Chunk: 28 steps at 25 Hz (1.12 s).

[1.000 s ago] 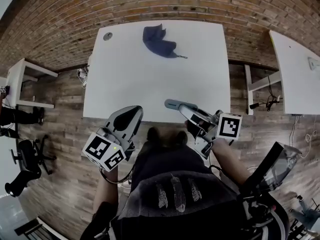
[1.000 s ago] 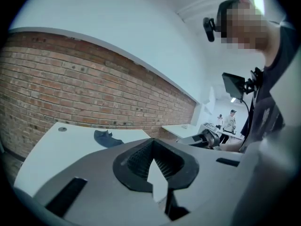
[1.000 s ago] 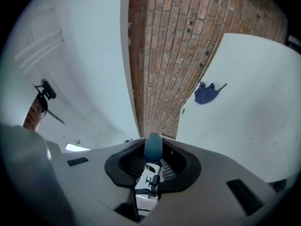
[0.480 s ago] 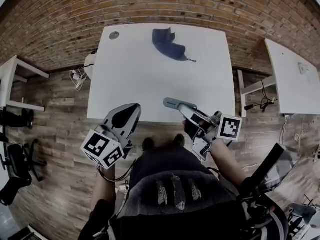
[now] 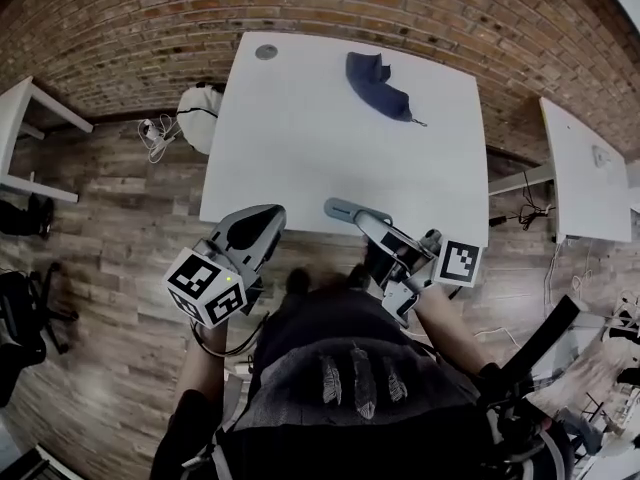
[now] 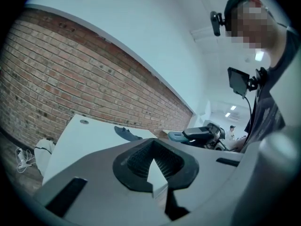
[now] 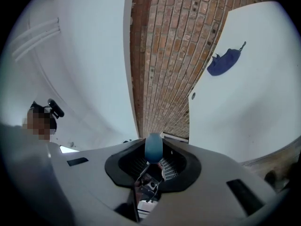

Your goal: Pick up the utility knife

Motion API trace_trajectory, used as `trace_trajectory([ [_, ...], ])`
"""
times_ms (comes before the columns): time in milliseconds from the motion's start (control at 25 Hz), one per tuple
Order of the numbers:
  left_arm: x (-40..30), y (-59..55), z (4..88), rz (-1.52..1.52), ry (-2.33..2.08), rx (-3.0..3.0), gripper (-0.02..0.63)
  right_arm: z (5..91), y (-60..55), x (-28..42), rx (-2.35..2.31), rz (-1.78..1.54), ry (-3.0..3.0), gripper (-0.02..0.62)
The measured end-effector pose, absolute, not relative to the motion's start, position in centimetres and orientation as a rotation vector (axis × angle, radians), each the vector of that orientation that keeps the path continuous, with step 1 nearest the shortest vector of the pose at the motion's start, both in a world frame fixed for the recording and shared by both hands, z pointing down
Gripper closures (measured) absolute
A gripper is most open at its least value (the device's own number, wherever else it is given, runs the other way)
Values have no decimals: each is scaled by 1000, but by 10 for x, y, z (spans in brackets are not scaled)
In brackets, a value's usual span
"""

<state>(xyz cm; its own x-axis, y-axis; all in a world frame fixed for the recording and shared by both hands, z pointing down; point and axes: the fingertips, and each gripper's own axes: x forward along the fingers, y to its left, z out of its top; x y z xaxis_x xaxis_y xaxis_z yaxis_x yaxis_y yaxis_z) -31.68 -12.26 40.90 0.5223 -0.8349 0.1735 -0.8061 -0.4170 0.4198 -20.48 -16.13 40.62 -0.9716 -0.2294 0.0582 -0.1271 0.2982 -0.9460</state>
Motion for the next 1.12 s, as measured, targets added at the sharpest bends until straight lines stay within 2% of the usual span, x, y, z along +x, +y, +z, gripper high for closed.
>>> trace_trajectory([
  [280,-294,-118,410,-263,-981,2395,609,396,-133,-222,-398,-1603,2712,526],
  [400,-267,-117,406,-349,-757,2406,489,396,-128,-210,-429,-1591,2718,526],
  [480,-245,-116,402,-377,-633,2411,465,396,-122,-195,-473,-1589,2704,526],
  [760,-183,-114,390,-306,-495,2464,467,389,-114,-145,-459,-1520,2661,526],
  [840,-168,-111,385,-300,-479,2468,502,385,-114,-131,-437,-1498,2648,526],
  [1120,-110,-109,373,-267,-543,2465,526,385,-113,-70,-297,-1514,2581,525],
])
